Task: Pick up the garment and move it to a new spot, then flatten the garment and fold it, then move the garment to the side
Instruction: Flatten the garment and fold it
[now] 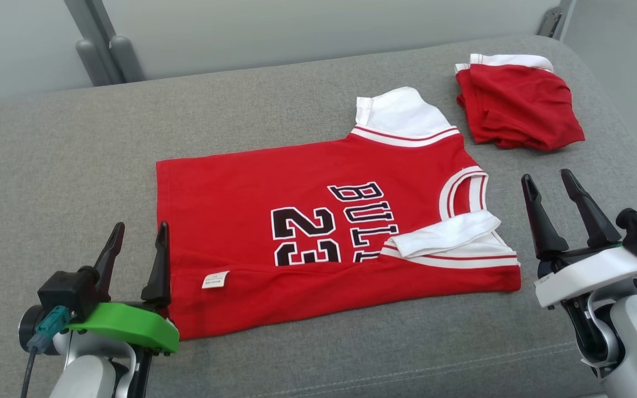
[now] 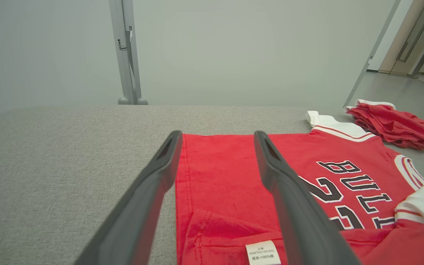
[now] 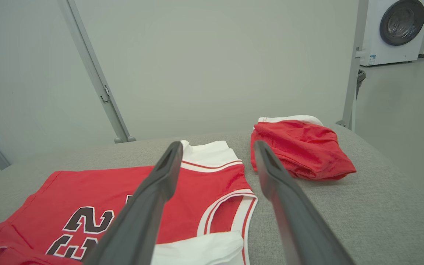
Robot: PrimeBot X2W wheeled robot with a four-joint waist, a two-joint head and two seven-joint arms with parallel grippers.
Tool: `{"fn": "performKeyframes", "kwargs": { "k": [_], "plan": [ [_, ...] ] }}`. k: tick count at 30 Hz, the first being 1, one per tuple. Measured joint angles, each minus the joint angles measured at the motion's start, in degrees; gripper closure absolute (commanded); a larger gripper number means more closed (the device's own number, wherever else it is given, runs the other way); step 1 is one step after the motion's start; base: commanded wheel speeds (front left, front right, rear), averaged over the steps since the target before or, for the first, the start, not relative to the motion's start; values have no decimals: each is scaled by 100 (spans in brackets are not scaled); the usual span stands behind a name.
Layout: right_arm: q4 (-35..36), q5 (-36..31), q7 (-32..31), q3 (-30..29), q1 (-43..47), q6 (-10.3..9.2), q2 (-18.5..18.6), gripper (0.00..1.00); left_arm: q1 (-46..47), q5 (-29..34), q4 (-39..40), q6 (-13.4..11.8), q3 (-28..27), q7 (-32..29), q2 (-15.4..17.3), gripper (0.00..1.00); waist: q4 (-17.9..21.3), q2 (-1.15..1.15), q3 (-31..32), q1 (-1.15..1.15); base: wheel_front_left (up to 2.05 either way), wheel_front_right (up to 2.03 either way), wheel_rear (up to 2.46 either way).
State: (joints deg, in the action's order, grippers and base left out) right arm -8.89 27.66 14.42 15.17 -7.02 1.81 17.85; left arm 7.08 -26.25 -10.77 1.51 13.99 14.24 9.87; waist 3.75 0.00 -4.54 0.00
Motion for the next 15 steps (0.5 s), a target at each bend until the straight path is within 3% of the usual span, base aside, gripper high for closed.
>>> {"fn": "performKeyframes", "kwargs": {
  "k": [15],
  "plan": [
    [125, -153, 0, -144, 85, 22, -85, 0, -1, 32, 77, 1, -71, 1, -33, 0, -20, 0, -90, 0, 0, 0, 0]
  ]
}}
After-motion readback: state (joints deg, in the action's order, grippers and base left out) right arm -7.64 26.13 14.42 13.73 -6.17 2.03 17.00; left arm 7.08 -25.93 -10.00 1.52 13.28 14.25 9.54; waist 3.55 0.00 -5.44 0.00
